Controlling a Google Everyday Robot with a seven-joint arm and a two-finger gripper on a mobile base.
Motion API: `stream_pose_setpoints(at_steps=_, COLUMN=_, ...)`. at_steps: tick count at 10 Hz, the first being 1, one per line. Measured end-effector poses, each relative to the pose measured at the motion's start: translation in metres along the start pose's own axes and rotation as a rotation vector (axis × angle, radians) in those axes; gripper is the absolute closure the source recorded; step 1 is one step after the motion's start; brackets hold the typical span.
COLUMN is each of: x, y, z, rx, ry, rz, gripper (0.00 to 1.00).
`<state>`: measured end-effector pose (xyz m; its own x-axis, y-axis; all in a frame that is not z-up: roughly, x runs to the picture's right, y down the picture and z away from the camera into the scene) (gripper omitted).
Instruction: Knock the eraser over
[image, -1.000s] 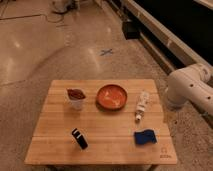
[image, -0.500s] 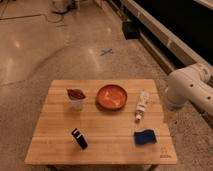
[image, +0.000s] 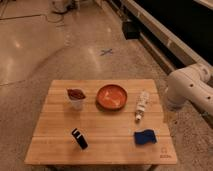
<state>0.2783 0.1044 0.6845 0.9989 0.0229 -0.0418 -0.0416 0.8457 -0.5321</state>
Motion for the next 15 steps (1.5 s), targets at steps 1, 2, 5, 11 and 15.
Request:
stream_pose_setpoints(at_steps=1, x=-0.012, y=-0.001, z=-0.001, rx=0.006, ry=-0.008, rz=-0.02, gripper=0.35)
stream_pose_setpoints(at_steps=2, x=-0.036, y=-0.003, z=-0.002, rx=0.016, ry=-0.021, rz=-0.062, gripper=0.35)
stream_pose_setpoints(at_steps=5, x=-0.098, y=-0.003, z=-0.001, rx=0.04, ry=-0.062, rz=-0.171, gripper=0.35)
stream_pose_setpoints(at_steps=11, x=-0.205, y=0.003, z=0.019, rx=0.038, ry=-0.133, rz=-0.349, gripper=0.35)
stream_pose_setpoints(at_steps=15, x=-0.262, y=0.006, z=0.04, rx=0.022, ry=-0.171, rz=-0.434, gripper=0.35)
